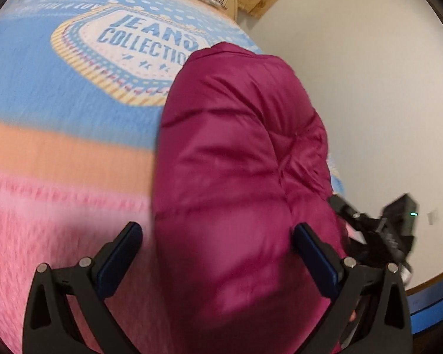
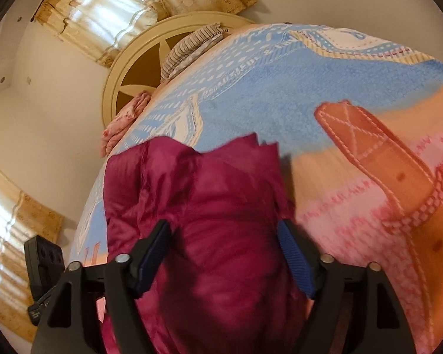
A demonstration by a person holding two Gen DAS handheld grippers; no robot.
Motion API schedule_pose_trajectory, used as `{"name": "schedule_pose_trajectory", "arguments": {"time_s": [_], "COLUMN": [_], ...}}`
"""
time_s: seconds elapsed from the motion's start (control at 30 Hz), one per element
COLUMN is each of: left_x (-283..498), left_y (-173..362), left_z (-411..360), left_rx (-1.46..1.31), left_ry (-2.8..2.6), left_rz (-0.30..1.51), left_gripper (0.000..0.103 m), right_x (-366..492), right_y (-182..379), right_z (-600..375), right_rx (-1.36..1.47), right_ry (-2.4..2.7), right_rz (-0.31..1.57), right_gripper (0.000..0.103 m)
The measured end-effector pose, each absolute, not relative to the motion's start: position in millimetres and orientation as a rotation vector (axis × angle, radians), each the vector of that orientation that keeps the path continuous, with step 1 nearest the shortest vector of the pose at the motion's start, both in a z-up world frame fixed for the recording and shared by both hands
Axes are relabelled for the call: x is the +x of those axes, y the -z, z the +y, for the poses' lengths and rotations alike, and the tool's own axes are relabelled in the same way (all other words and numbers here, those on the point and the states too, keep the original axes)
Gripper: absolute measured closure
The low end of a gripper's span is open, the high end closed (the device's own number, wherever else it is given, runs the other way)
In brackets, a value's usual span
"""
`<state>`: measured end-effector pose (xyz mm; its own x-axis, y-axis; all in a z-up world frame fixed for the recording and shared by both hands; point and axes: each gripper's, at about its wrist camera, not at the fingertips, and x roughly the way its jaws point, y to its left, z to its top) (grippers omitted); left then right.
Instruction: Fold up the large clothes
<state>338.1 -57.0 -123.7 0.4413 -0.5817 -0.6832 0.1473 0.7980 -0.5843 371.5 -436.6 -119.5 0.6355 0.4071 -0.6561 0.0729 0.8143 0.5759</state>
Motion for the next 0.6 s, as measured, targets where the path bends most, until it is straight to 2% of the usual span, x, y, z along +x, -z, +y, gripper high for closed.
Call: {"name": "schedule_pose_trajectory", "arguments": {"time_s": [0.17,0.2,0.23,0.4,0.53,0.6], "left_x": [319,319,318,301,278,263], "left_y": [124,124,124,112,95,84], "left_z": [-67,-65,-67,-73,-70,-69], "left_rx": [-0.436,-0.433,-0.434,-0.391,-0.337,-0.302], "left_ry": [0.506,0.517,0.537,0.559,0.527,0.499], "left_rz": [0.975,0.969,0.964,0.92,0.884,0.854], "left_gripper": [0.0,0.0,0.005,0.034,0.048,0.048], "right_x": [360,359,358,352,338,333], "right_y": [120,120,121,122,111,106], "right_z": [-428,-425,-420,-415,-401,-393], "right_rx": [0.572,0.56,0.547,0.574,0.54,0.533], "right_ry": [-0.294,-0.306,-0.327,-0.385,-0.404,-0.42], "right_rz": [0.876,0.881,0.895,0.897,0.871,0.864], "right_gripper": [0.021,0.023,0.027,0.062,0.069,0.07]}}
